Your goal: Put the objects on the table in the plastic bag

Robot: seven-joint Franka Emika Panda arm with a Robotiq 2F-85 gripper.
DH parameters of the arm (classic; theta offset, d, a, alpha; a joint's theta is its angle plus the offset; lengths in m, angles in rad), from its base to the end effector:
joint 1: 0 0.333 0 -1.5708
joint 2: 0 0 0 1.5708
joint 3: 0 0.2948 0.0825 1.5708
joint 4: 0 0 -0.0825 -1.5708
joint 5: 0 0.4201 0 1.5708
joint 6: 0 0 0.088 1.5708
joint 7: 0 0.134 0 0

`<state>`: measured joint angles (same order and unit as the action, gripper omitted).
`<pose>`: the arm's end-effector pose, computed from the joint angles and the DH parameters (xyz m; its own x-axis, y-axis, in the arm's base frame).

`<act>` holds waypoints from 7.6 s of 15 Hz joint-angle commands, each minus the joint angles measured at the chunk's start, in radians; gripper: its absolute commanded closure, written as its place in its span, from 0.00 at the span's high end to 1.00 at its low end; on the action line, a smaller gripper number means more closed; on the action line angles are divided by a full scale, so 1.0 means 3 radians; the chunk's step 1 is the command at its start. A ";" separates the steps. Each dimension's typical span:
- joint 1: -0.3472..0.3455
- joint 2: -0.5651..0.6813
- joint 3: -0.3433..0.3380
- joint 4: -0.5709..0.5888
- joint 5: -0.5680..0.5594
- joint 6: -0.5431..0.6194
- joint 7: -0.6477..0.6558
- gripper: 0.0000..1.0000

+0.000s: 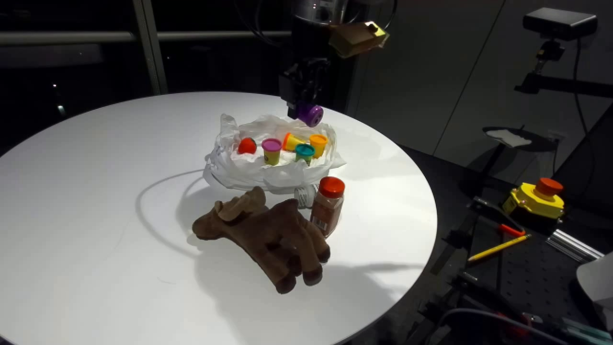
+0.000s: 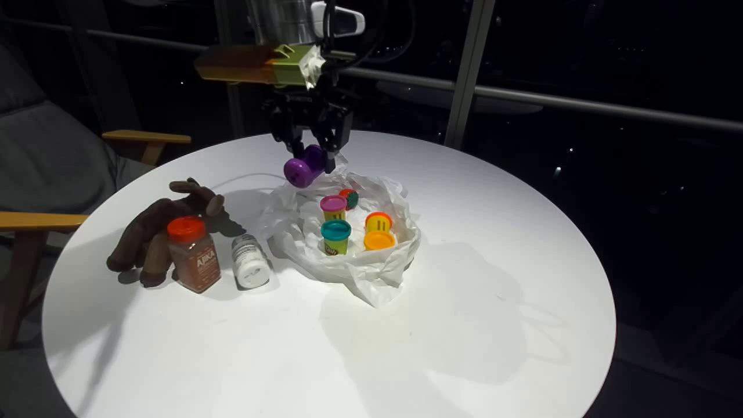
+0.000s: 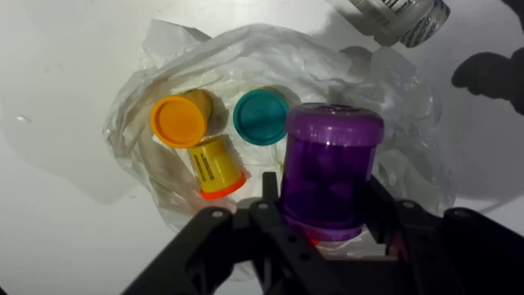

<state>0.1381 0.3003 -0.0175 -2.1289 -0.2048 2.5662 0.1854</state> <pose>0.6041 0.0732 0.2055 0.9832 0.1078 0.1476 0.0916 -0.9894 0.1127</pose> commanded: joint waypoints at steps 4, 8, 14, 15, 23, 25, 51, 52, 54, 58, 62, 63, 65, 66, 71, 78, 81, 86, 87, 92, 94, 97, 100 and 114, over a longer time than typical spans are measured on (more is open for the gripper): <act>-0.0348 0.0651 0.0407 0.0837 0.0935 0.0076 -0.0651 0.20; -0.0484 0.0986 0.0602 0.1126 0.1320 0.0050 -0.0881 0.20; -0.0588 0.1411 0.0765 0.1329 0.1509 0.0136 -0.1086 0.21; -0.0593 0.1443 0.0783 0.1356 0.1503 0.0126 -0.1102 0.30; -0.0496 0.1035 0.0749 0.1171 0.1406 0.0056 -0.0981 1.00; -0.0341 0.0826 0.0538 0.1014 0.1235 0.0094 -0.0756 1.00; 0.0123 -0.0588 0.0507 -0.1071 0.0990 -0.0150 -0.0045 1.00; 0.0114 -0.0577 0.0495 -0.1077 0.0987 -0.0165 -0.0042 1.00; 0.0078 -0.0533 0.0479 -0.1078 0.0995 -0.0182 -0.0064 1.00; -0.0020 -0.0453 0.0508 -0.1054 0.1201 -0.0234 -0.0288 1.00; -0.0082 -0.0411 0.0545 -0.1039 0.1472 -0.0247 -0.0575 1.00; -0.0086 -0.0403 0.0549 -0.1041 0.1509 -0.0247 -0.0623 1.00; -0.0093 -0.0375 0.0562 -0.1038 0.1570 -0.0244 -0.0719 1.00; -0.0099 -0.0357 0.0574 -0.1034 0.1596 -0.0241 -0.0774 1.00; -0.0104 -0.0282 0.0619 -0.1020 0.1671 -0.0139 -0.0962 0.75; -0.0057 -0.0183 0.0563 -0.0998 0.1380 0.0280 -0.0862 0.22; -0.0050 -0.0194 0.0524 -0.0997 0.1236 0.0292 -0.0787 0.20; 0.0090 -0.0364 0.0327 -0.0640 0.0538 -0.0021 -0.0255 0.20; 0.0102 -0.0365 0.0290 -0.0477 0.0380 -0.0104 -0.0151 0.20; 0.0011 -0.0109 0.0156 0.0429 -0.0005 -0.0416 -0.0027 0.20; -0.0062 0.0007 0.0130 0.0665 0.0108 -0.0590 -0.0123 0.20; -0.0180 0.0159 0.0175 0.0848 0.0370 -0.0896 -0.0291 0.20; -0.0314 0.0181 0.0284 0.0842 0.0738 -0.1387 -0.0750 0.79; -0.0080 0.0189 0.0251 0.0826 0.0265 -0.1427 -0.0564 1.00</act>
<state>0.0759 0.3627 0.0514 -1.9054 -0.0778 2.1811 -0.0058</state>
